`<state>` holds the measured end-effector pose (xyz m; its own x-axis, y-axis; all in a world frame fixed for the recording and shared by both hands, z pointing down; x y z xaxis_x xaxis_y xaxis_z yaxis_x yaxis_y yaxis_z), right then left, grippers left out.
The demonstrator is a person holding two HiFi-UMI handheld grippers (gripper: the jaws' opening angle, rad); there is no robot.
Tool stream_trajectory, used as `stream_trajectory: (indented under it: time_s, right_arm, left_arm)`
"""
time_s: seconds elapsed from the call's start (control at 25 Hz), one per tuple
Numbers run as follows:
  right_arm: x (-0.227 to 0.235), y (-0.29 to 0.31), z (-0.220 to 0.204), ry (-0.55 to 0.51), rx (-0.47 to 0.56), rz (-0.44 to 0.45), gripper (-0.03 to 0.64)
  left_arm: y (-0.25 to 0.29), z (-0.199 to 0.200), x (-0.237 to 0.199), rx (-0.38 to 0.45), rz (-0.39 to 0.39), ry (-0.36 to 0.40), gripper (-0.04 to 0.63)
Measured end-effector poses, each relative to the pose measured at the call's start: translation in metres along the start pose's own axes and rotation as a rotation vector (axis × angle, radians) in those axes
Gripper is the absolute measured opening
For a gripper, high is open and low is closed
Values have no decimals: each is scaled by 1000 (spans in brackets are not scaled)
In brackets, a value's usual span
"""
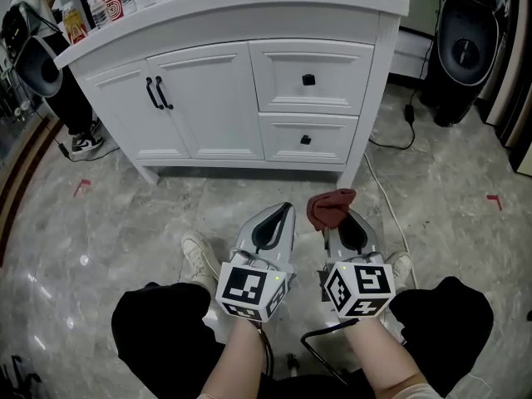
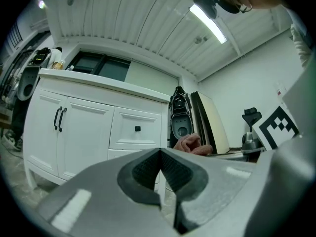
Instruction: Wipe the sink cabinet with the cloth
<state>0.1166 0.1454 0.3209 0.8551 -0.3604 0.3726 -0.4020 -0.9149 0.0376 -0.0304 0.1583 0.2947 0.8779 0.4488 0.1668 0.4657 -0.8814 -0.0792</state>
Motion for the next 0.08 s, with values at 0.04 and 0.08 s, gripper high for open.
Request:
stream_trajectory:
  time_s: [0.04, 0.08]
  right_arm:
    - [0, 0, 0, 3, -1, -1, 91]
    - [1, 0, 0, 6, -3, -2, 91]
  left_arm:
    - [0, -1, 0, -1, 0, -3, 0]
    - [1, -1, 0, -2, 1, -7, 0]
Point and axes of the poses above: the fingertips, and each gripper's own axes: y forward along the fingers, x to its right, z out of its top, the point moved 7 cm from there along -y, backward along the fingers, and after that the axes turned 11 degrees about y, right-handed, at the moved point
